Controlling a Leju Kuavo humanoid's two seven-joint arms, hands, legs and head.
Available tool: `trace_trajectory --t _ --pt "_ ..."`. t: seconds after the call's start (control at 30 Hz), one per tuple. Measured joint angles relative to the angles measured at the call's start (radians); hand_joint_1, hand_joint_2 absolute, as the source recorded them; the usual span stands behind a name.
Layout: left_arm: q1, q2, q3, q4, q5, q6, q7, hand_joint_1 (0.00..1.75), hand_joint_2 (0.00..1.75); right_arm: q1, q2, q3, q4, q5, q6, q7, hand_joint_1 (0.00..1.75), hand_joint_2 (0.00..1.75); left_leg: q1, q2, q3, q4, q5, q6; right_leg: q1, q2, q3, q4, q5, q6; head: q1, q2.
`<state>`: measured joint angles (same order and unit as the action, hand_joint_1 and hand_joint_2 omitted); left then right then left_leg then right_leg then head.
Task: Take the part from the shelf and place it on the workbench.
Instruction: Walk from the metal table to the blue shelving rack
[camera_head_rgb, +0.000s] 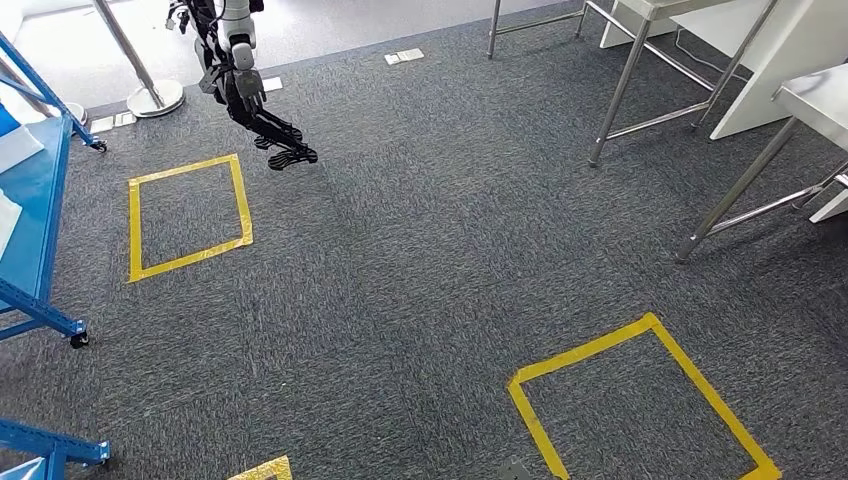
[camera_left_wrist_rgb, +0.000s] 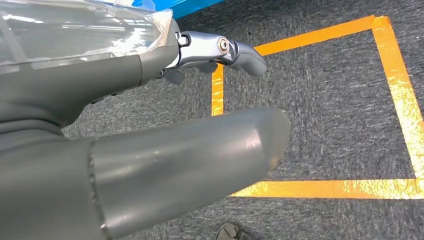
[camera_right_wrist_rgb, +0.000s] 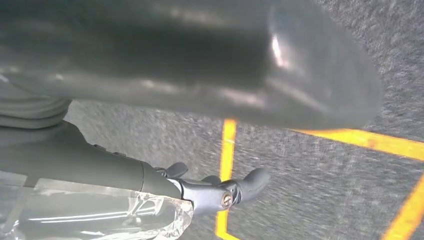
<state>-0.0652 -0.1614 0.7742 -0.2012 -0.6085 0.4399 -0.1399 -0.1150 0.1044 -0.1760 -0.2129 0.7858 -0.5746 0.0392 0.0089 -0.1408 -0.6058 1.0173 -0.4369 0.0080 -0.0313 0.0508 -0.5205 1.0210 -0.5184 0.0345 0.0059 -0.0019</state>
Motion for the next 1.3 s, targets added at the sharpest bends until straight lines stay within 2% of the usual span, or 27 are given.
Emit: trace_trajectory --t 0.07,0.13,0.2,0.23,0.27,0.3,0.37,0.43,0.5,0.53,0.6,0.63,0.7,0.73,0.77,0.8,0.83,0.87,0.93,1.0,1.03,1.1,1.13,1.17,1.23,1.27,1.3 --pt "0.001 0.0 0.0 0.0 0.0 0.0 -0.003 0.0 0.0 0.0 0.0 -0.001 0.0 0.0 -0.001 0.0 0.0 0.0 0.001 0.042 -0.019 0.036 -0.024 -0.007 -0.001 -0.024 0.002 -0.002 0.004 -0.015 -0.004 0.0" --pt "-0.002 -0.001 0.0 0.0 -0.001 0.0 -0.005 0.0 0.0 0.004 0.0 -0.002 0.0 0.001 -0.001 -0.001 0.0 0.0 0.001 0.106 -0.073 0.149 -0.087 -0.012 0.006 -0.053 0.001 -0.003 0.003 -0.03 -0.009 0.0" --pt "-0.003 -0.002 0.0 0.0 -0.002 0.0 -0.006 0.0 0.0 0.008 -0.001 -0.004 0.0 0.001 -0.001 0.0 0.0 0.0 0.002 0.131 -0.131 0.269 -0.136 -0.014 0.014 -0.086 0.0 -0.003 0.001 -0.039 -0.01 0.0" --pt "-0.002 -0.002 0.0 0.001 -0.002 0.0 -0.006 0.0 0.0 0.008 -0.002 -0.004 0.0 0.001 -0.001 0.0 0.0 0.0 0.003 0.136 -0.141 0.29 -0.137 -0.014 0.017 -0.101 -0.001 -0.003 0.0 -0.04 -0.01 0.0" --pt "0.0 -0.002 0.0 0.001 -0.003 0.0 -0.007 0.0 0.0 0.007 -0.003 -0.005 0.0 0.0 -0.001 0.0 0.0 0.0 0.003 0.141 -0.129 0.27 -0.119 -0.012 0.018 -0.115 0.0 -0.003 -0.001 -0.041 -0.01 0.0" --pt "0.0 -0.002 0.0 0.001 -0.005 0.0 -0.007 0.0 0.0 0.006 -0.002 -0.005 0.0 -0.001 -0.001 0.0 0.0 0.0 0.002 0.15 -0.098 0.215 -0.09 -0.009 0.019 -0.127 0.001 -0.003 -0.002 -0.042 -0.01 0.0" --pt "-0.002 -0.001 0.0 0.001 -0.008 -0.002 -0.008 0.0 0.0 0.005 -0.002 -0.005 0.0 -0.002 -0.001 -0.001 0.0 0.0 -0.004 0.196 -0.022 0.08 -0.042 0.001 0.025 -0.149 0.006 -0.002 -0.008 -0.038 -0.011 0.0" --pt "-0.004 -0.001 0.0 0.001 -0.012 -0.003 -0.009 0.0 0.0 0.005 -0.003 -0.007 0.0 -0.004 -0.001 -0.002 0.0 0.0 -0.013 0.221 0.009 0.021 -0.032 0.01 0.031 -0.167 0.01 -0.002 -0.013 -0.031 -0.01 0.0" --pt "-0.003 0.0 0.0 0.001 -0.016 -0.003 -0.011 0.0 0.0 0.005 -0.002 -0.01 0.0 -0.006 -0.001 -0.005 0.0 0.0 -0.017 0.197 0.009 0.013 -0.028 0.02 0.035 -0.185 0.012 -0.004 -0.017 -0.023 -0.009 0.0" --pt "-0.002 0.0 0.0 0.001 -0.018 -0.003 -0.012 0.0 0.0 0.005 -0.002 -0.012 0.0 -0.007 -0.002 -0.007 0.0 0.0 -0.016 0.185 0.012 0.005 -0.023 0.026 0.034 -0.176 0.012 0.001 -0.021 -0.019 -0.009 0.0" --pt "-0.003 0.0 0.0 0.001 -0.018 -0.004 -0.014 0.0 0.0 0.006 -0.002 -0.015 0.0 -0.008 -0.003 -0.011 0.0 0.0 -0.009 0.161 0.019 -0.009 -0.012 0.039 0.033 -0.119 -0.014 0.059 -0.054 -0.018 -0.007 0.0" --pt "-0.005 0.0 0.0 0.001 -0.019 -0.005 -0.015 0.0 0.0 0.009 -0.003 -0.017 0.0 -0.009 -0.004 -0.012 0.0 0.0 -0.008 0.148 0.018 -0.011 -0.009 0.042 0.028 -0.085 -0.042 0.12 -0.081 -0.021 -0.005 0.0" --pt "-0.006 0.001 0.0 0.001 -0.019 -0.007 -0.016 0.0 0.0 0.016 -0.004 -0.022 0.001 -0.011 -0.004 -0.012 0.0 0.0 -0.007 0.115 0.016 -0.011 -0.007 0.045 0.025 -0.059 -0.109 0.252 -0.128 -0.023 -0.004 0.0" --pt "-0.005 0.001 0.0 0.001 -0.019 -0.008 -0.016 0.0 0.0 0.018 -0.005 -0.024 0.001 -0.012 -0.004 -0.012 0.0 0.0 -0.006 0.098 0.016 -0.01 -0.007 0.045 0.023 -0.055 -0.129 0.286 -0.132 -0.017 -0.004 0.0" --pt "-0.004 0.0 0.0 0.001 -0.019 -0.008 -0.017 0.0 0.0 0.019 -0.005 -0.026 0.001 -0.012 -0.005 -0.012 0.0 0.0 -0.005 0.082 0.017 -0.009 -0.007 0.043 0.02 -0.054 -0.128 0.275 -0.117 -0.007 -0.004 0.0" --pt "-0.003 0.0 0.0 0.001 -0.02 -0.009 -0.017 0.0 0.0 0.019 -0.006 -0.027 0.002 -0.013 -0.005 -0.013 0.0 0.0 -0.003 0.066 0.018 -0.008 -0.007 0.04 0.014 -0.048 -0.107 0.224 -0.088 0.006 -0.004 0.0" --pt "-0.002 0.001 0.0 0.001 -0.02 -0.01 -0.017 0.0 0.0 0.019 -0.006 -0.029 0.002 -0.013 -0.006 -0.013 0.0 0.0 -0.001 0.051 0.017 -0.005 -0.007 0.036 0.007 -0.03 -0.075 0.15 -0.055 0.02 -0.002 0.0" --pt "-0.003 0.001 0.0 0.001 -0.02 -0.011 -0.017 0.0 0.0 0.019 -0.006 -0.03 0.002 -0.013 -0.007 -0.014 0.0 0.0 -0.001 0.036 0.015 0.0 -0.009 0.029 0.002 -0.012 -0.048 0.083 -0.027 0.026 -0.001 0.0" --pt "-0.003 0.002 0.0 0.001 -0.021 -0.011 -0.018 0.0 0.0 0.019 -0.006 -0.031 0.002 -0.01 -0.009 -0.015 0.0 0.0 -0.002 0.013 0.009 0.007 -0.011 0.016 -0.001 0.011 -0.02 0.012 -0.001 0.021 0.002 0.0" --pt "0.0 0.003 0.0 0.001 -0.021 -0.011 -0.017 0.0 0.0 0.016 -0.005 -0.031 0.003 -0.006 -0.009 -0.013 0.0 0.0 0.0 -0.002 0.004 0.006 -0.009 0.006 0.002 -0.006 -0.015 0.01 0.003 0.002 0.001 0.0" --pt "0.003 0.003 0.0 0.002 -0.021 -0.01 -0.016 0.0 0.0 0.014 -0.005 -0.031 0.003 -0.004 -0.009 -0.011 0.0 0.0 0.002 0.011 0.001 0.01 -0.011 0.003 0.002 -0.015 -0.012 0.009 0.006 -0.006 0.001 0.0" --pt "0.003 0.002 0.0 0.002 -0.021 -0.009 -0.014 0.0 0.0 0.012 -0.005 -0.031 0.003 0.0 -0.009 -0.008 0.0 0.0 0.002 0.071 -0.022 0.062 -0.044 -0.003 0.003 -0.037 -0.01 0.007 0.009 -0.02 -0.004 0.0" --pt "0.001 0.002 0.0 0.002 -0.022 -0.008 -0.013 0.0 0.0 0.012 -0.005 -0.031 0.003 0.003 -0.009 -0.008 0.0 0.0 0.001 0.107 -0.049 0.118 -0.076 -0.005 0.007 -0.049 -0.011 0.007 0.008 -0.025 -0.006 0.0" --pt "-0.002 0.002 0.0 0.002 -0.022 -0.007 -0.011 0.0 0.0 0.014 -0.005 -0.031 0.003 0.005 -0.009 -0.007 0.0 0.0 0.001 0.126 -0.082 0.188 -0.111 -0.007 0.011 -0.064 -0.011 0.007 0.007 -0.03 -0.008 0.0" --pt "-0.003 0.001 0.0 0.002 -0.022 -0.005 -0.008 0.0 0.0 0.016 -0.007 -0.031 0.003 0.007 -0.009 -0.005 0.0 0.0 0.002 0.136 -0.133 0.291 -0.147 -0.007 0.017 -0.095 -0.013 0.007 0.004 -0.035 -0.009 0.0" --pt "-0.001 0.001 0.0 0.002 -0.023 -0.004 -0.007 0.0 0.0 0.015 -0.008 -0.031 0.003 0.009 -0.009 -0.005 0.0 0.0 0.002 0.138 -0.133 0.292 -0.137 -0.006 0.019 -0.108 -0.013 0.007 0.003 -0.037 -0.009 0.0" --pt "-0.001 0.001 0.0 0.002 -0.023 -0.003 -0.006 0.0 0.0 0.014 -0.008 -0.031 0.003 0.009 -0.009 -0.005 0.0 0.0 0.001 0.143 -0.111 0.251 -0.111 -0.002 0.02 -0.121 -0.012 0.007 0.002 -0.038 -0.009 0.0"
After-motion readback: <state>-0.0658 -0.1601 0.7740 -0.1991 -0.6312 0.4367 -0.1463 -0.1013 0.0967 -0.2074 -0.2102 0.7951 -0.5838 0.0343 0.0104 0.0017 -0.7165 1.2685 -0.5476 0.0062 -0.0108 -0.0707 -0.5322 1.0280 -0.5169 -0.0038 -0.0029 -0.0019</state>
